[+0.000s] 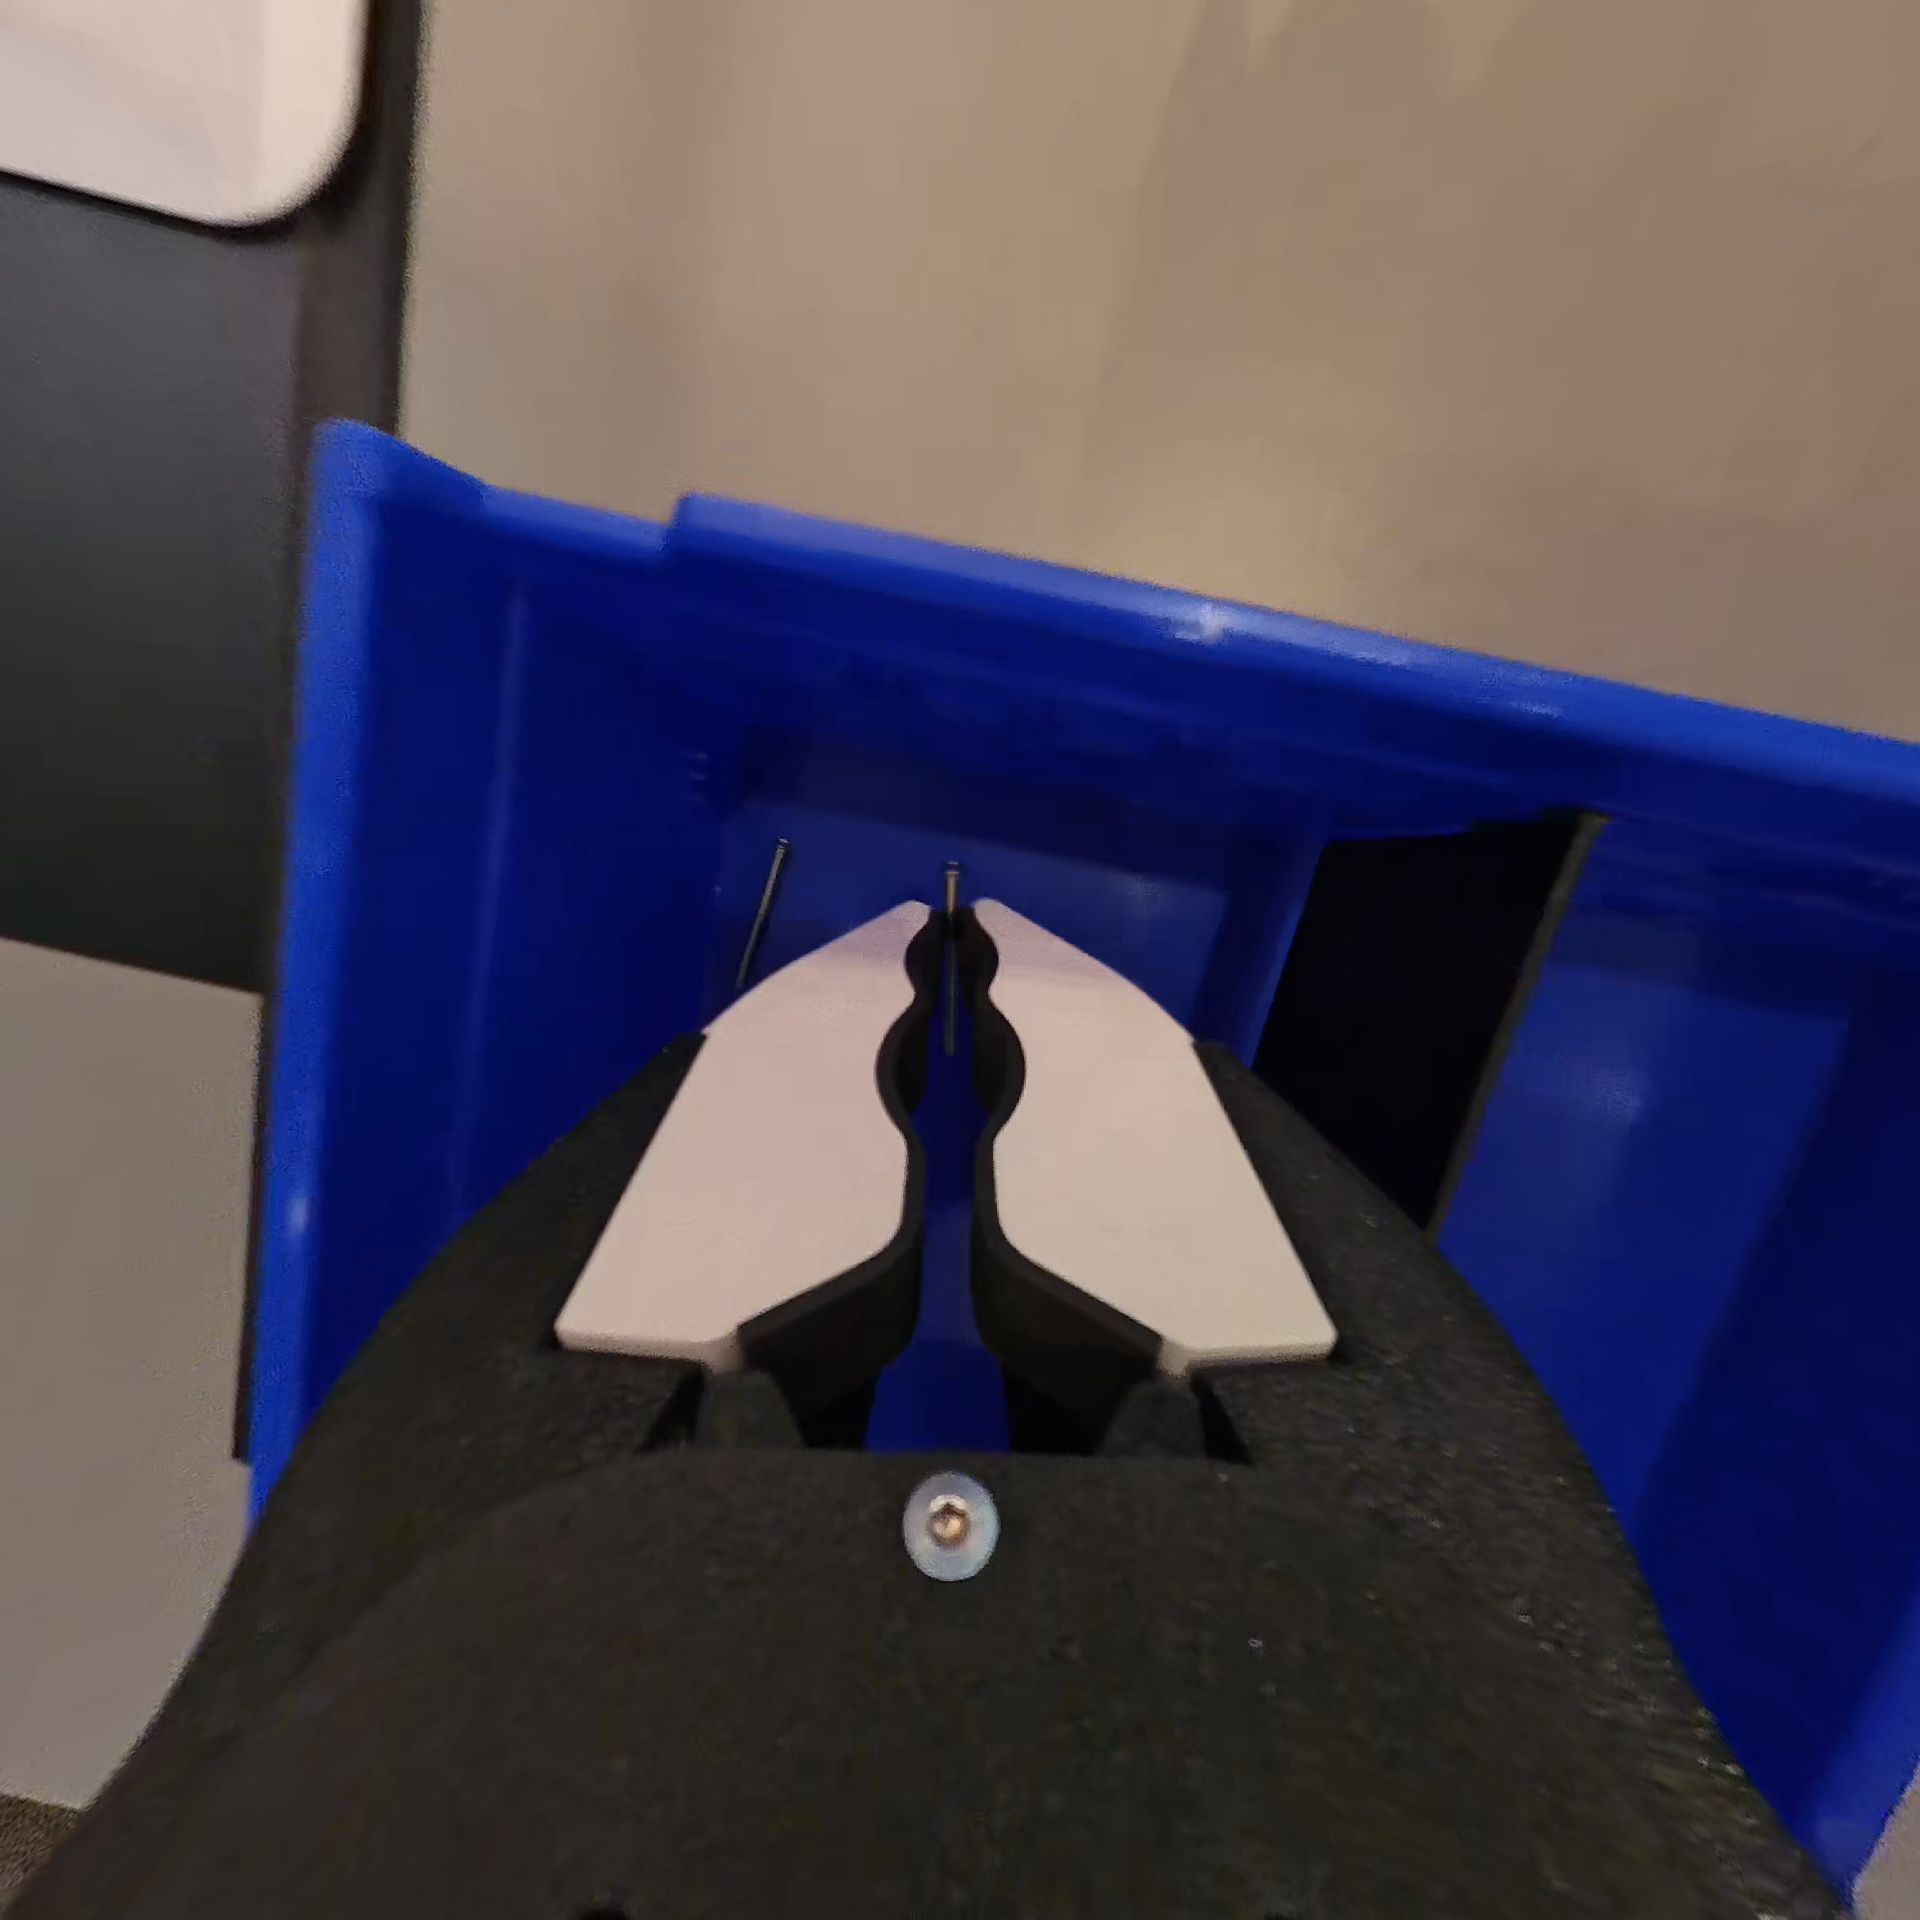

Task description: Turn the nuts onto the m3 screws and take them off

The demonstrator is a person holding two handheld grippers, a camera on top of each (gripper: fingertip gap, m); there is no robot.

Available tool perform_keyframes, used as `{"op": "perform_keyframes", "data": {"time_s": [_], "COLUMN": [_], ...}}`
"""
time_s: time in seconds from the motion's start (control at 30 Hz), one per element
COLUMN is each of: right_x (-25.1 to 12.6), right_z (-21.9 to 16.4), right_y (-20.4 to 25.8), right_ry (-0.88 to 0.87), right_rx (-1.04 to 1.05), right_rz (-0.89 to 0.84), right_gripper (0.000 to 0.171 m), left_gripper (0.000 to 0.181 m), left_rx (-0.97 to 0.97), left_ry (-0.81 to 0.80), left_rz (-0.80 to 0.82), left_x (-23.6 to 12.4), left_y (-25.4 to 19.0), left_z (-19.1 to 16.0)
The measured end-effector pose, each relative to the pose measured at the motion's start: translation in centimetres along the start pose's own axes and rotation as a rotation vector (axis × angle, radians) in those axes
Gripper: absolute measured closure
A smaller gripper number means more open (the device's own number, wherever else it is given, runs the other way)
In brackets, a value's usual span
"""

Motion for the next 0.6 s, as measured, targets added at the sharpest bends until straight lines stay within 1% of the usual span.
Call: {"op": "perform_keyframes", "data": {"time_s": [0.07,0.17,0.3,0.4,0.47,0.53,0.6], "right_x": [-0.1,-0.4,-1.3,-2.3,-3.3,-4.5,-5.5], "right_z": [0.2,0.7,2.7,5.2,7.1,8.8,9.9], "right_y": [0.0,-0.1,0.2,0.8,1.5,2.2,2.7], "right_ry": [-0.017,-0.063,-0.217,-0.418,-0.590,-0.753,-0.875], "right_rx": [0.002,0.014,0.041,0.065,0.083,0.118,0.163], "right_rz": [0.001,-0.002,0.009,0.040,0.080,0.132,0.167], "right_gripper": [0.148,0.148,0.148,0.148,0.143,0.140,0.139], "left_gripper": [0.178,0.178,0.179,0.179,0.179,0.179,0.179], "left_rx": [-0.015,-0.082,-0.169,-0.187,-0.204,-0.218,-0.201], "left_ry": [-0.097,-0.307,-0.584,-0.745,-0.851,-0.918,-0.953], "left_rz": [0.034,0.045,0.008,-0.034,-0.103,-0.166,-0.217], "left_x": [-1.7,-5.0,-9.0,-10.7,-11.3,-11.3,-11.0], "left_y": [-0.3,-1.6,-4.9,-8.1,-10.5,-12.7,-14.8], "left_z": [0.7,2.6,5.8,8.2,10.0,11.6,13.1]}}
Point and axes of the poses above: each gripper's, where its closed fingertips meet, x out along the fingers, z out of its top, y = z × x across the jaws, the point moved 7 cm from there along -x, back along the fingers, and after that the axes turned 12 degrees about -x, right-handed, at the moved point
